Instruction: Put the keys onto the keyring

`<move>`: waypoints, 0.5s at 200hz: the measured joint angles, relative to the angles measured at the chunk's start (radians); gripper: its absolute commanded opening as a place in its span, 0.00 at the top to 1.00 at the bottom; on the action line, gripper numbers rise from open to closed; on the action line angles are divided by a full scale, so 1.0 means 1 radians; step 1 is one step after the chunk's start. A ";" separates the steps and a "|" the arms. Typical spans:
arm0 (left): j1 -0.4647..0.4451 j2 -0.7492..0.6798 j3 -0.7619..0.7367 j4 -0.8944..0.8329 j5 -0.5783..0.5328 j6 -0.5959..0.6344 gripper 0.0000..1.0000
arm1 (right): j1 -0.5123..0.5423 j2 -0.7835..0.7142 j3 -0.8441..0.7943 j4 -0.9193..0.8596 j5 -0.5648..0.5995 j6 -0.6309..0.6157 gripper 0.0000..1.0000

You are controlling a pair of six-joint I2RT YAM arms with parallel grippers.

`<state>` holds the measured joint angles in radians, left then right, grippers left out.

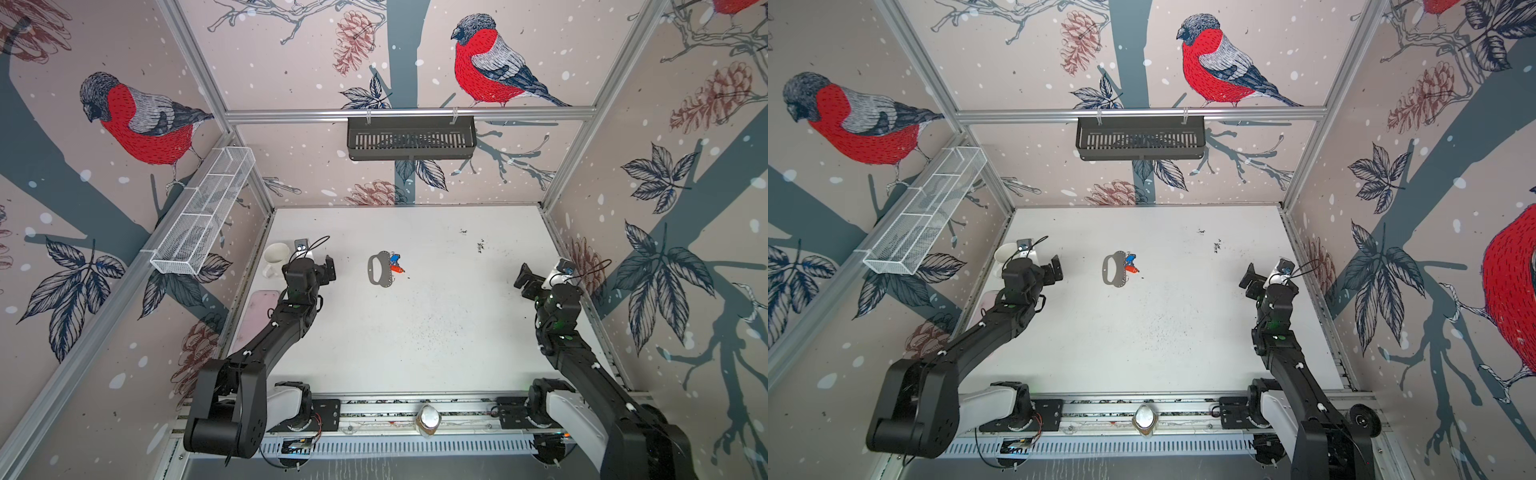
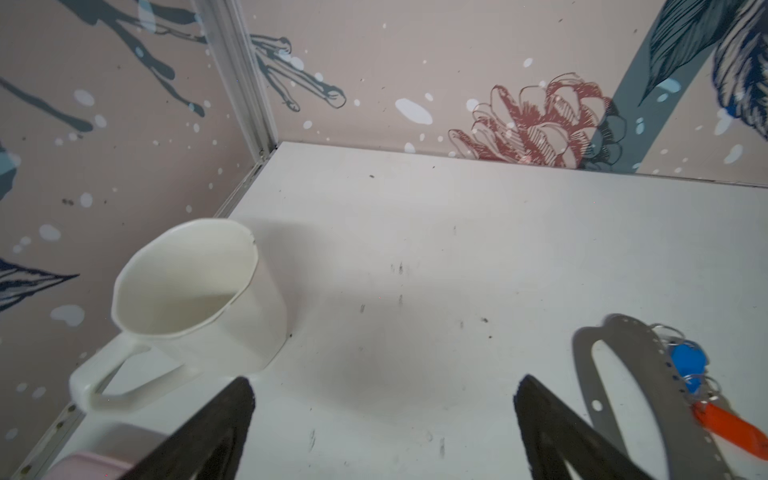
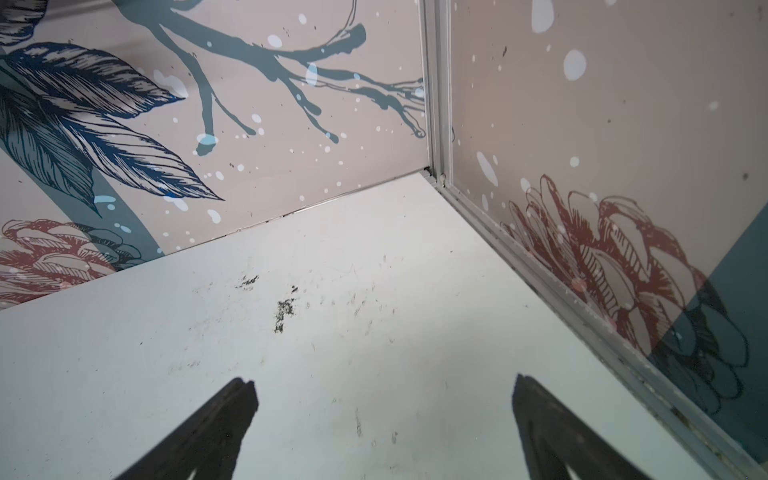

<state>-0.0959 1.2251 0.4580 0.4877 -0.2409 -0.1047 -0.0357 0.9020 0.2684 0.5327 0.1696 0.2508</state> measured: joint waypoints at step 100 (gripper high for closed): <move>0.015 0.290 -0.334 0.845 0.000 0.112 0.01 | 0.003 0.321 -0.082 0.365 -0.006 -0.053 0.00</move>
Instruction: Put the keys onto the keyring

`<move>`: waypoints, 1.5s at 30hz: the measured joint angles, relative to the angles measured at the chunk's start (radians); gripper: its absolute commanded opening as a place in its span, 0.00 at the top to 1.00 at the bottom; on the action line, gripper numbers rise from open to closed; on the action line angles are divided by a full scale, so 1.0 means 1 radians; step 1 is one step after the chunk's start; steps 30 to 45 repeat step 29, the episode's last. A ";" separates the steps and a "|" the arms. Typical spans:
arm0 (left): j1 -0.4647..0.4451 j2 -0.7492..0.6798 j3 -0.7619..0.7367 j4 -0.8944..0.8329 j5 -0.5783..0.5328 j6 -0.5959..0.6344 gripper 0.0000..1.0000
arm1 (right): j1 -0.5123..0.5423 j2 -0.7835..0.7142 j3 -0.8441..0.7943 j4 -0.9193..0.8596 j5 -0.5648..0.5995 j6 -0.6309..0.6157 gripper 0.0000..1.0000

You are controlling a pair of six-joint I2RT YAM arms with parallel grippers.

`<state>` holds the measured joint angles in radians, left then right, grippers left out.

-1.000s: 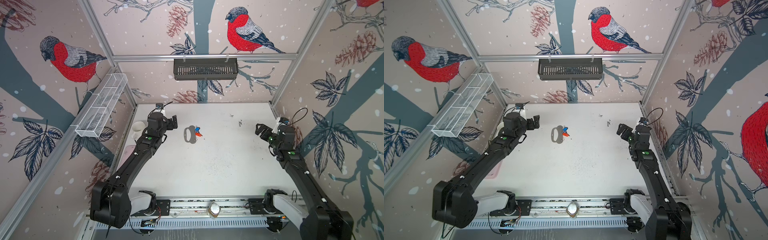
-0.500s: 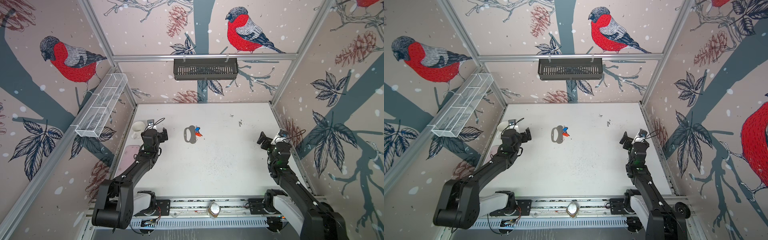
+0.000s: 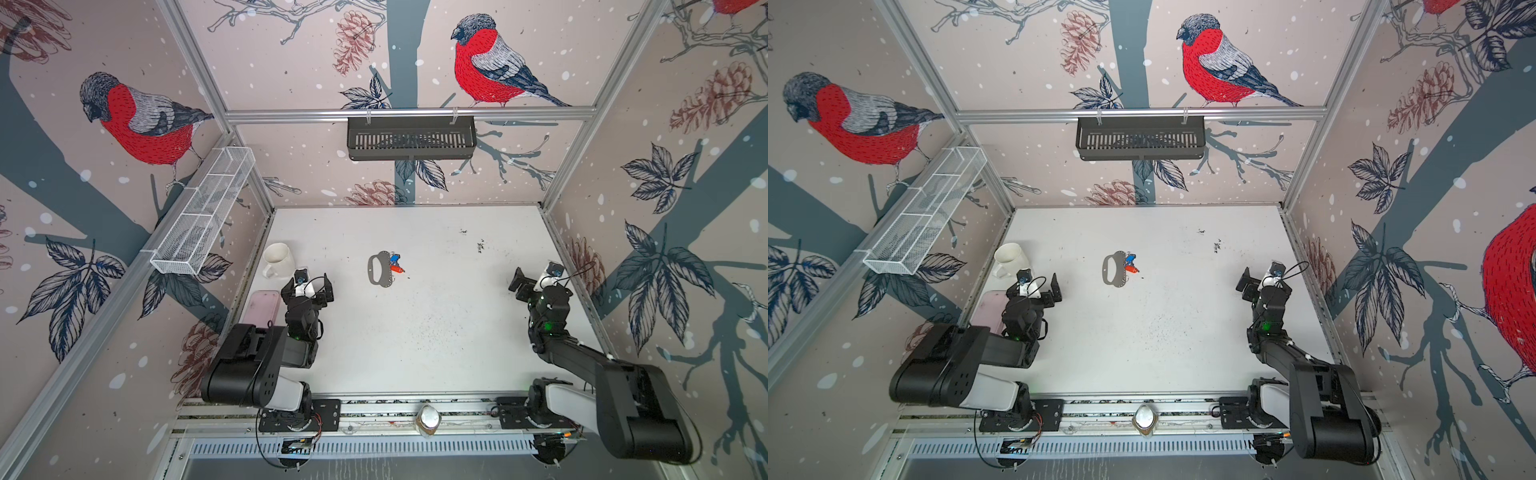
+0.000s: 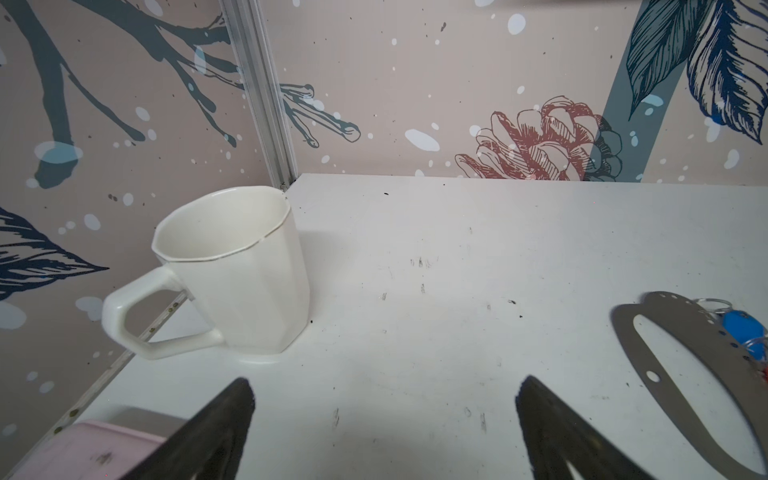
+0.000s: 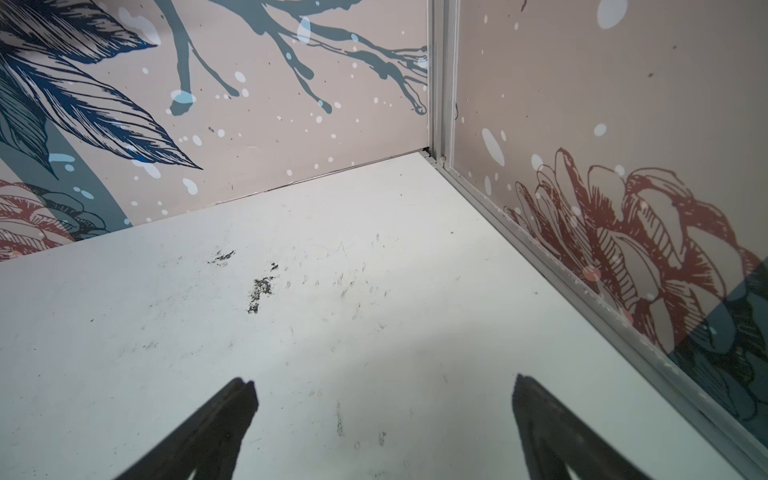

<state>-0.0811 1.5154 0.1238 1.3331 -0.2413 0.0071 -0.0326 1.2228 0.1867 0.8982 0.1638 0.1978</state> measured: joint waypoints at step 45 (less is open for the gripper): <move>0.002 0.050 0.092 -0.011 -0.133 -0.034 0.01 | 0.045 0.282 0.047 0.276 -0.034 -0.121 0.00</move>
